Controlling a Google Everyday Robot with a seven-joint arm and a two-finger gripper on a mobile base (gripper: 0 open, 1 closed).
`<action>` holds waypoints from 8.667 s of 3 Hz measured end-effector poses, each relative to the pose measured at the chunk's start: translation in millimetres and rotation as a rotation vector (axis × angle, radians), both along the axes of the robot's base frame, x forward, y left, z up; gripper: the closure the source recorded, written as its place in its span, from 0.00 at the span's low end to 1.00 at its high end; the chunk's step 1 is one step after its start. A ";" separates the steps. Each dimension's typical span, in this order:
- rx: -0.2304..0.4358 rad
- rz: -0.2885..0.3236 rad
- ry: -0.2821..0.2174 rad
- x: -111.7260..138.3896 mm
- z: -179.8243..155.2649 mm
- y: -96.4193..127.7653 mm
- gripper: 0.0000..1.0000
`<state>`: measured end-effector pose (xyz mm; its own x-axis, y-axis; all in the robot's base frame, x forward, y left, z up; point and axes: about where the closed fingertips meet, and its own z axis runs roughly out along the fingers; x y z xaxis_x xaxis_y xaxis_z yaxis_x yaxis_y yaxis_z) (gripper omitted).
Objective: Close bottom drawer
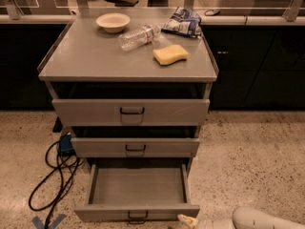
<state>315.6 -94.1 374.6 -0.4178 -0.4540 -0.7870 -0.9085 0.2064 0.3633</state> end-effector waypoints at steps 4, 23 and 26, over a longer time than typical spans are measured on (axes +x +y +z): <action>-0.219 -0.033 0.072 -38.3 -59.9 22.1 0.00; -0.335 -0.182 0.114 112.2 -264.3 23.5 0.00; -0.269 -0.058 -0.058 202.8 -245.3 27.3 0.00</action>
Offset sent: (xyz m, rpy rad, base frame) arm 0.0763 -0.0589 -0.1328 -0.9001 -0.1990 -0.5363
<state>518.4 -66.7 129.3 -0.4069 -0.6263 -0.6650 -0.9101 0.3409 0.2358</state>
